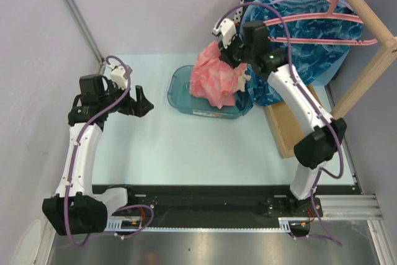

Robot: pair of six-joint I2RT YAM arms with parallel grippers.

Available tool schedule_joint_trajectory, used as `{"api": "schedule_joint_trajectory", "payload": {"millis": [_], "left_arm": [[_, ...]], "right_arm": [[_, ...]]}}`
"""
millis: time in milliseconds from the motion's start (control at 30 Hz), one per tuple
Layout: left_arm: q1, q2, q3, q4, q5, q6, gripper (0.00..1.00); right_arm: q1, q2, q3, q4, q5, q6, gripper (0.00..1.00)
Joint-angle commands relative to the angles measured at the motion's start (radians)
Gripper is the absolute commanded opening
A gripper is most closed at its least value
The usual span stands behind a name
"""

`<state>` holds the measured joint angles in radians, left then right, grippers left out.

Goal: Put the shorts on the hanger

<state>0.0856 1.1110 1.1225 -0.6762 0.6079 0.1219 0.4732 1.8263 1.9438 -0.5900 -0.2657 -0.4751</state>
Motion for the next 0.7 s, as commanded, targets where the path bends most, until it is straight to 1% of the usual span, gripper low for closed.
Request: {"api": "schedule_joint_trajectory", "payload": {"millis": [0, 167, 233, 300, 367, 433, 467, 533, 567, 667], "left_arm": [[0.005, 0.001, 0.071, 0.006, 0.036, -0.014, 1.0], [0.003, 0.0, 0.092, 0.01, 0.052, -0.031, 1.0], [0.005, -0.003, 0.102, 0.01, 0.059, -0.037, 1.0], [0.005, -0.004, 0.108, 0.012, 0.073, -0.039, 1.0], [0.005, -0.008, 0.112, 0.01, 0.076, -0.038, 1.0], [0.003, -0.004, 0.123, 0.006, 0.078, -0.033, 1.0], [0.005, 0.003, 0.128, 0.001, 0.075, -0.028, 1.0], [0.003, 0.015, 0.14, -0.017, 0.044, -0.024, 1.0], [0.005, 0.029, 0.155, -0.026, 0.032, -0.016, 1.0], [0.003, 0.036, 0.16, -0.048, 0.004, -0.004, 1.0]], "right_arm": [[0.03, -0.119, 0.156, -0.027, 0.019, 0.035, 0.0], [0.097, -0.168, 0.319, -0.063, 0.051, 0.039, 0.0], [0.154, -0.196, 0.374, -0.067, 0.095, 0.029, 0.0], [0.22, -0.229, 0.383, -0.064, 0.155, 0.021, 0.0], [0.264, -0.263, 0.354, -0.059, 0.231, 0.004, 0.0], [0.341, -0.315, 0.295, -0.047, 0.314, -0.032, 0.0], [0.361, -0.331, 0.218, -0.044, 0.401, -0.071, 0.0], [0.412, -0.375, 0.141, -0.037, 0.477, -0.095, 0.0], [0.426, -0.389, 0.063, -0.044, 0.527, -0.106, 0.0], [0.475, -0.417, -0.031, -0.05, 0.588, -0.102, 0.0]]}}
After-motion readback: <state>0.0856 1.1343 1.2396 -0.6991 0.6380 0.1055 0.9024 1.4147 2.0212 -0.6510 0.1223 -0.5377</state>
